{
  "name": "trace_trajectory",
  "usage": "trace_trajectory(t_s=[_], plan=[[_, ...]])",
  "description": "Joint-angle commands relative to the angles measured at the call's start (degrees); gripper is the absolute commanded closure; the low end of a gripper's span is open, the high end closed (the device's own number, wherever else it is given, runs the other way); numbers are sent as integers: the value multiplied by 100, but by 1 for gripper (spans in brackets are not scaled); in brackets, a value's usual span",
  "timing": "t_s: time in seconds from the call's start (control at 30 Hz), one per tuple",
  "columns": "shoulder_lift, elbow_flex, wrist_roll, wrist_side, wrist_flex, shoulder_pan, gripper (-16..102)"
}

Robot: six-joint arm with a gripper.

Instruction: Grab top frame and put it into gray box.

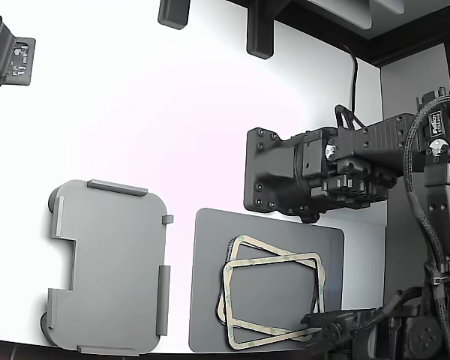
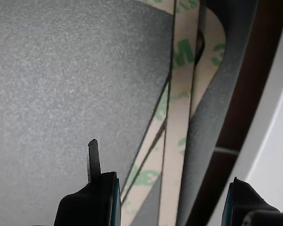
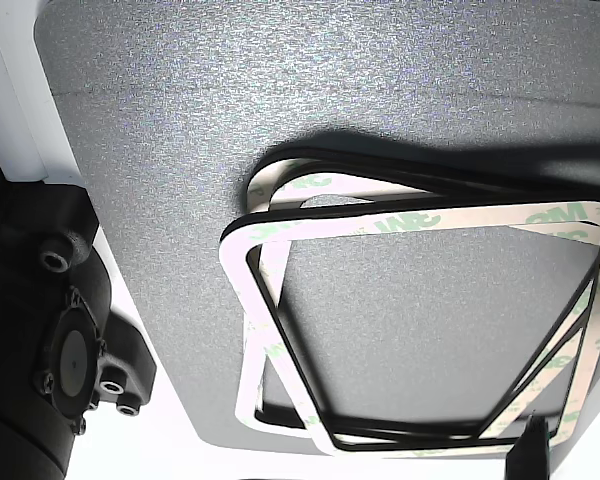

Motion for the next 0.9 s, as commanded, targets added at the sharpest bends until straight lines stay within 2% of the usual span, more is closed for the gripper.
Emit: trace_trajectory(t_s=[0.0,0.27,0.6,0.73,0.87], plan=[[35,-167,70,0,-53,-18,-4],[-193,-316,501,-53,-141,176,5],[-316,-167,747,9,-369,352,10],[-369,-123,765,44,-413,369,17],[-396,-35,817,44,-563,396,19]])
